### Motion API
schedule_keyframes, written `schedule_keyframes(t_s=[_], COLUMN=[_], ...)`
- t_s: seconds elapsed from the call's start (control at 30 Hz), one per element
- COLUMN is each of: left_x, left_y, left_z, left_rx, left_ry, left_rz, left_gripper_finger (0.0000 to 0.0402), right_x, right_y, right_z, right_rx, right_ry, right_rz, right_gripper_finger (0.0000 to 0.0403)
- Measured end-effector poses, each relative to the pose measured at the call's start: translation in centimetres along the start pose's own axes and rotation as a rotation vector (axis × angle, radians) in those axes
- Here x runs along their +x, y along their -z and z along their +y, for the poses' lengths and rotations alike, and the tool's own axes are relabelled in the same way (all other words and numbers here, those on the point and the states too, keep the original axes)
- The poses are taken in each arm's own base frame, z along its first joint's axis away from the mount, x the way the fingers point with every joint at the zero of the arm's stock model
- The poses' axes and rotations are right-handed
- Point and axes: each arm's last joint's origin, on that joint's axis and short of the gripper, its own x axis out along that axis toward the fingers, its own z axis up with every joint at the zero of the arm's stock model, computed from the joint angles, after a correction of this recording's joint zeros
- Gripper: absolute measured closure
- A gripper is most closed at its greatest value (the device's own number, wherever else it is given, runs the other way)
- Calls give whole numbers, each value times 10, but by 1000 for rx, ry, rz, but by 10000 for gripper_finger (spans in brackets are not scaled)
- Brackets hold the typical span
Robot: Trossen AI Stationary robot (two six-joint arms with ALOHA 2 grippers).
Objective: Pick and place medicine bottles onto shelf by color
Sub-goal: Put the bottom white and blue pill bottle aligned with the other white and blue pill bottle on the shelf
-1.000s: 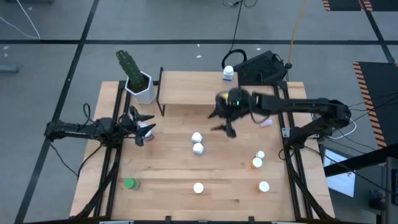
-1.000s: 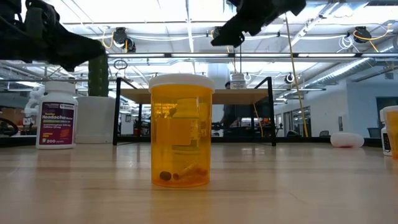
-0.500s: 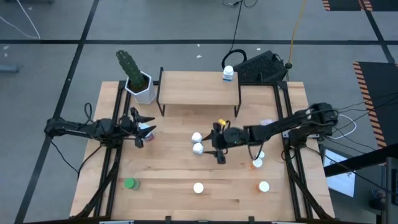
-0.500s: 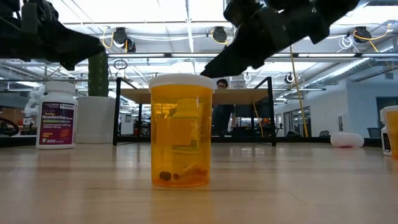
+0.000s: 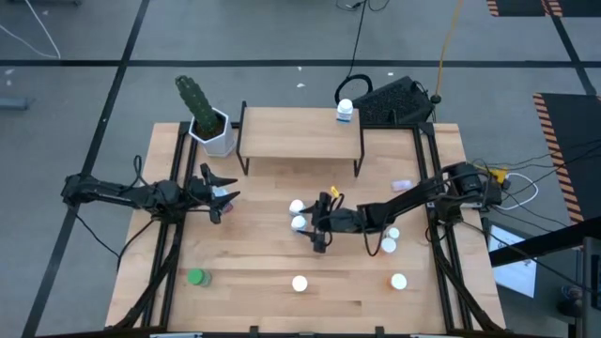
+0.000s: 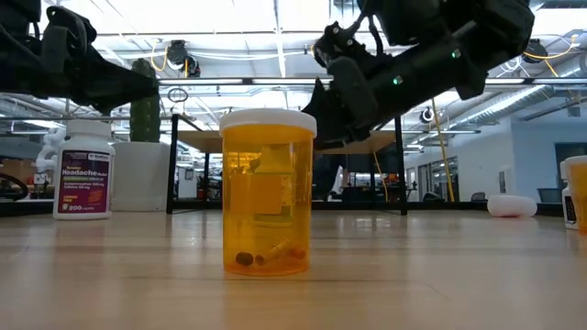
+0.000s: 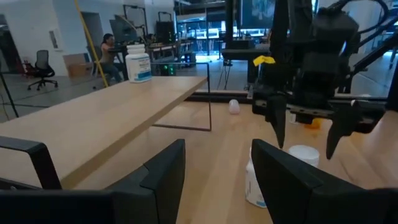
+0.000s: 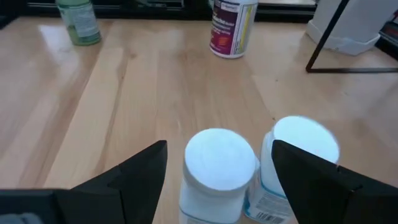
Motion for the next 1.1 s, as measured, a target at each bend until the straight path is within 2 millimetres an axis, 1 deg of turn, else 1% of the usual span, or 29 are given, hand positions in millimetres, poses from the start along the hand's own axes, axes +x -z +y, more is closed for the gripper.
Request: schedule_keyframes(t_s=[0.13,0.4,0.6,0.93,1.0,1.1], left_x=[0,0,0,0,0,0], left_y=[0,0,0,0,0,0], left_z=[0,0,0,0,0,0], left_rx=[1,0,-1,-5,-5,-5], left_ry=[0,-1,-1,-1,-1,-1], left_rz=[0,-1,-2,-3,-3,-3], left_gripper_finger=[213,213,213,213,213,213], right_x=[2,2,3,5,6,6], right_y=[5,5,8,7,6,7], right_z=[4,3,1,-5,-7,-8], right_rx=[-13,-8,-22,-7,4,10], right_ry=[-7,-4,-2,-68,-80,-94], right_rz=[12,13,43,45,46,51], right_gripper_finger=[121,127,158,236,243,242])
